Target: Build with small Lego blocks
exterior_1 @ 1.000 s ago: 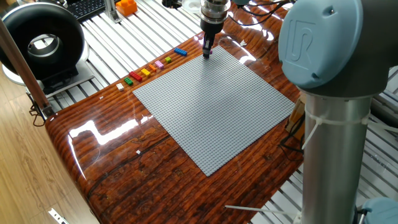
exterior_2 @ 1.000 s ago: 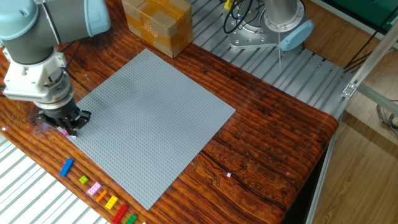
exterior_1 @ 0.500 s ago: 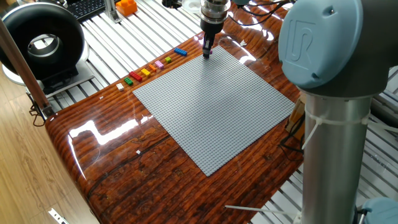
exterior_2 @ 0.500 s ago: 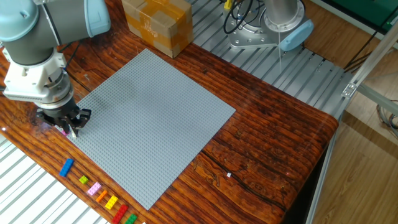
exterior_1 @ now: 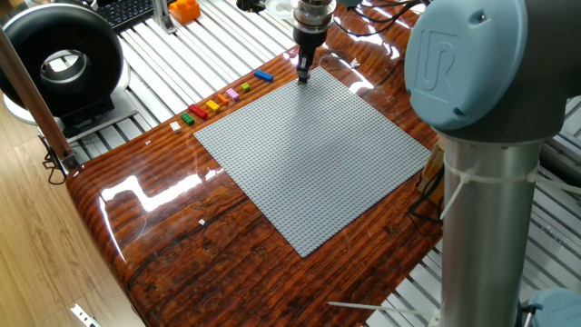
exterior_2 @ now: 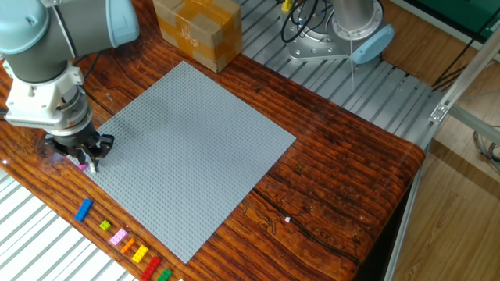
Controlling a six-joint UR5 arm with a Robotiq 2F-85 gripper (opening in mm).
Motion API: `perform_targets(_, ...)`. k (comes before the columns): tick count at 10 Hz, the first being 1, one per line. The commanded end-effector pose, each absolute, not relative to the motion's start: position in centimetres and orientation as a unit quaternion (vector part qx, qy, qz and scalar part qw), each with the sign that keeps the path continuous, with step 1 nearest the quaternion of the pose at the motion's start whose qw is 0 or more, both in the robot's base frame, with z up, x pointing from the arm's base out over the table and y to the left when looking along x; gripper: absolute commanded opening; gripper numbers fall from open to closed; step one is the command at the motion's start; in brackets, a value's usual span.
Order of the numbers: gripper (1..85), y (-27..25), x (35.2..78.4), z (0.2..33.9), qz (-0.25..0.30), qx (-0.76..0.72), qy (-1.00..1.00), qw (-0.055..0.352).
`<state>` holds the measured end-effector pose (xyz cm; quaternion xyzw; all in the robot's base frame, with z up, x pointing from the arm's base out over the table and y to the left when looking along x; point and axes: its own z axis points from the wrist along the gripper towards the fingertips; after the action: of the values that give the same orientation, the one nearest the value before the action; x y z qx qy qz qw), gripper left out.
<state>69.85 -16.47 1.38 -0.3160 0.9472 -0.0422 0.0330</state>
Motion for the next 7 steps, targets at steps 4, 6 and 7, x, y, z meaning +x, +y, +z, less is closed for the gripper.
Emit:
perform_targets(4, 32.0, -16.09, 69.98, 1.15, -0.043, -0.306, 0.95, 0.035)
perform_targets(6, 31.7, -16.12, 70.02, 1.08, -0.046, -0.304, 0.951, 0.034)
perform_targets(7, 31.7, -16.17, 70.07, 1.07, -0.048, -0.304, 0.951, 0.034)
